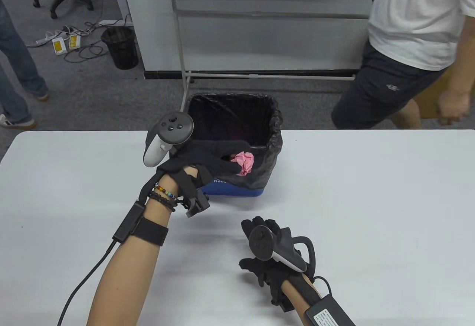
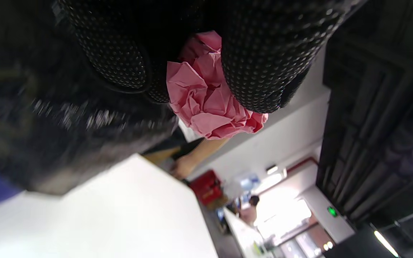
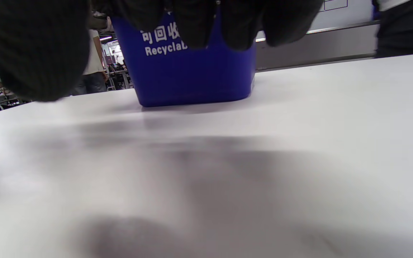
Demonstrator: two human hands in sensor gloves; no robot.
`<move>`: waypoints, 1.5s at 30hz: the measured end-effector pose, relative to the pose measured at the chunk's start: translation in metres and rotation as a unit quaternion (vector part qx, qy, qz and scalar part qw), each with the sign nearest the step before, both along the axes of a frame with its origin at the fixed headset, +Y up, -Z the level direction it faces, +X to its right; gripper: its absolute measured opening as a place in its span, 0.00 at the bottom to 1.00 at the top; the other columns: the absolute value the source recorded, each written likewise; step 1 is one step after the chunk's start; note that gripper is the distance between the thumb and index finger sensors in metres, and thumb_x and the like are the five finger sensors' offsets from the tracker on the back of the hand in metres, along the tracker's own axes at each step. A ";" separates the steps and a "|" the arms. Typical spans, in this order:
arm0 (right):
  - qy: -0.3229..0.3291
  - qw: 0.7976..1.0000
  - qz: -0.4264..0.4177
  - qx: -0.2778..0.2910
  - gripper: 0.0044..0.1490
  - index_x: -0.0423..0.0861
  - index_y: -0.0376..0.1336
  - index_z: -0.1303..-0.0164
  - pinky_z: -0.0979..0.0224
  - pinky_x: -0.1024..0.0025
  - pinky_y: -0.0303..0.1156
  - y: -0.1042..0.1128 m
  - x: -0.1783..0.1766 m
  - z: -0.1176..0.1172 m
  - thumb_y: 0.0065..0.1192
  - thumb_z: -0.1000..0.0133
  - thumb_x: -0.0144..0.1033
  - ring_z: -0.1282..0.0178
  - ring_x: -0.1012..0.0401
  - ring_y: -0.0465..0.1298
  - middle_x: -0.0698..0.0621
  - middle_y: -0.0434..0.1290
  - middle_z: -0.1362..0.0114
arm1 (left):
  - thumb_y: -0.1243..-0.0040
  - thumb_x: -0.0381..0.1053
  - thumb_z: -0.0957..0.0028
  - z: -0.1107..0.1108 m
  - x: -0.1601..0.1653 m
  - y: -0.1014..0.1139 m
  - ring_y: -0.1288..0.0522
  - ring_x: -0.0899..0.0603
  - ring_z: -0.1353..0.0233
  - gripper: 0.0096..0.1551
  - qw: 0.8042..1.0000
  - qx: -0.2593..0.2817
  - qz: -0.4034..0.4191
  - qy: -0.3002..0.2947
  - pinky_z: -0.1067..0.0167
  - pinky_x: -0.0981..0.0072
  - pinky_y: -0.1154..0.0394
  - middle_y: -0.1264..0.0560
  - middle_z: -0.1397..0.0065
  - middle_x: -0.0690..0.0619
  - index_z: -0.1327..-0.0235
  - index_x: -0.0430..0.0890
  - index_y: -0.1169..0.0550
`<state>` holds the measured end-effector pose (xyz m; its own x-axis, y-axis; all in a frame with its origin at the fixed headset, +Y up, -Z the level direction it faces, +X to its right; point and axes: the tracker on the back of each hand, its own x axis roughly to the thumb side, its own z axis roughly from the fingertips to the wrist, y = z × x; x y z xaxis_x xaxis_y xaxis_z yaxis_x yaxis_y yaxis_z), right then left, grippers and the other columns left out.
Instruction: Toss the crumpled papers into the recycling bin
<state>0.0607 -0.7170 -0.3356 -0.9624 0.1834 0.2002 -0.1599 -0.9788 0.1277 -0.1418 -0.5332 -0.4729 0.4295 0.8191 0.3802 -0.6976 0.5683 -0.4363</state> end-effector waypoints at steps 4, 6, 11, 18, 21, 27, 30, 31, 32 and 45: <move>-0.002 1.000 -0.004 0.001 0.63 0.62 0.44 0.20 0.18 0.48 0.58 0.000 0.001 0.000 0.72 0.62 0.64 0.11 0.47 0.55 0.53 0.52 0.12 | 0.25 0.52 0.53 -0.013 -0.007 0.014 0.20 0.41 0.27 0.37 0.994 0.058 0.027 0.086 0.35 0.55 0.18 0.26 0.22 0.45 0.29 0.50 0.25; -0.002 1.000 -0.003 0.002 0.63 0.62 0.44 0.20 0.18 0.48 0.58 0.001 0.001 0.000 0.72 0.62 0.64 0.11 0.47 0.55 0.53 0.52 0.12 | 0.26 0.53 0.53 -0.016 -0.011 0.016 0.21 0.41 0.26 0.37 0.985 0.090 0.029 0.147 0.35 0.53 0.19 0.27 0.21 0.46 0.28 0.51 0.26; -0.001 1.000 -0.002 0.000 0.63 0.62 0.44 0.20 0.17 0.47 0.57 0.000 0.002 0.000 0.72 0.62 0.64 0.11 0.47 0.55 0.53 0.52 0.12 | 0.35 0.63 0.51 -0.023 -0.016 0.002 0.53 0.32 0.14 0.52 0.970 0.119 -0.062 0.202 0.24 0.31 0.47 0.54 0.11 0.42 0.17 0.52 0.45; -0.001 1.000 -0.004 0.002 0.63 0.62 0.44 0.20 0.17 0.47 0.57 0.000 0.002 0.000 0.72 0.62 0.64 0.11 0.47 0.55 0.53 0.52 0.12 | 0.35 0.63 0.51 -0.005 -0.030 0.001 0.51 0.33 0.14 0.48 0.962 0.150 -0.105 0.201 0.24 0.32 0.47 0.51 0.11 0.44 0.19 0.52 0.40; -0.003 1.000 -0.006 0.005 0.63 0.62 0.44 0.20 0.17 0.47 0.57 0.001 0.003 -0.001 0.71 0.62 0.64 0.11 0.47 0.55 0.53 0.52 0.12 | 0.35 0.63 0.51 0.009 -0.035 -0.001 0.50 0.33 0.14 0.47 0.960 0.159 -0.115 0.200 0.24 0.32 0.46 0.49 0.11 0.44 0.19 0.52 0.38; -0.002 1.000 -0.007 0.011 0.63 0.62 0.44 0.20 0.17 0.47 0.57 0.001 0.002 0.000 0.71 0.62 0.64 0.11 0.47 0.55 0.53 0.52 0.12 | 0.35 0.63 0.51 0.038 -0.044 -0.017 0.48 0.34 0.14 0.47 0.958 0.161 -0.139 0.195 0.24 0.34 0.44 0.48 0.11 0.44 0.19 0.52 0.38; -0.001 1.000 -0.004 0.013 0.63 0.62 0.44 0.20 0.17 0.47 0.57 0.001 0.002 0.000 0.71 0.62 0.64 0.11 0.47 0.55 0.53 0.52 0.12 | 0.35 0.63 0.50 0.051 -0.050 -0.027 0.47 0.33 0.14 0.46 0.960 0.158 -0.131 0.193 0.24 0.35 0.44 0.47 0.11 0.43 0.20 0.51 0.37; 0.000 1.000 -0.003 0.014 0.63 0.62 0.44 0.20 0.17 0.47 0.57 0.001 0.001 0.001 0.71 0.62 0.64 0.11 0.47 0.55 0.53 0.52 0.12 | 0.35 0.63 0.51 0.055 -0.051 -0.030 0.47 0.33 0.14 0.46 0.959 0.158 -0.133 0.192 0.24 0.35 0.44 0.47 0.11 0.43 0.20 0.51 0.37; 0.000 1.000 -0.002 0.015 0.63 0.62 0.44 0.20 0.17 0.47 0.57 0.001 0.001 0.001 0.71 0.62 0.64 0.11 0.48 0.55 0.53 0.52 0.12 | 0.35 0.63 0.51 0.060 -0.052 -0.033 0.47 0.33 0.14 0.46 0.958 0.159 -0.141 0.191 0.24 0.35 0.44 0.47 0.11 0.44 0.20 0.51 0.37; -0.011 1.000 -0.004 0.020 0.63 0.62 0.43 0.20 0.17 0.47 0.57 0.003 0.005 0.000 0.71 0.62 0.64 0.11 0.48 0.55 0.53 0.51 0.12 | 0.35 0.64 0.51 0.099 -0.070 -0.097 0.50 0.32 0.14 0.48 0.958 0.136 -0.175 0.182 0.25 0.32 0.47 0.50 0.11 0.42 0.19 0.51 0.38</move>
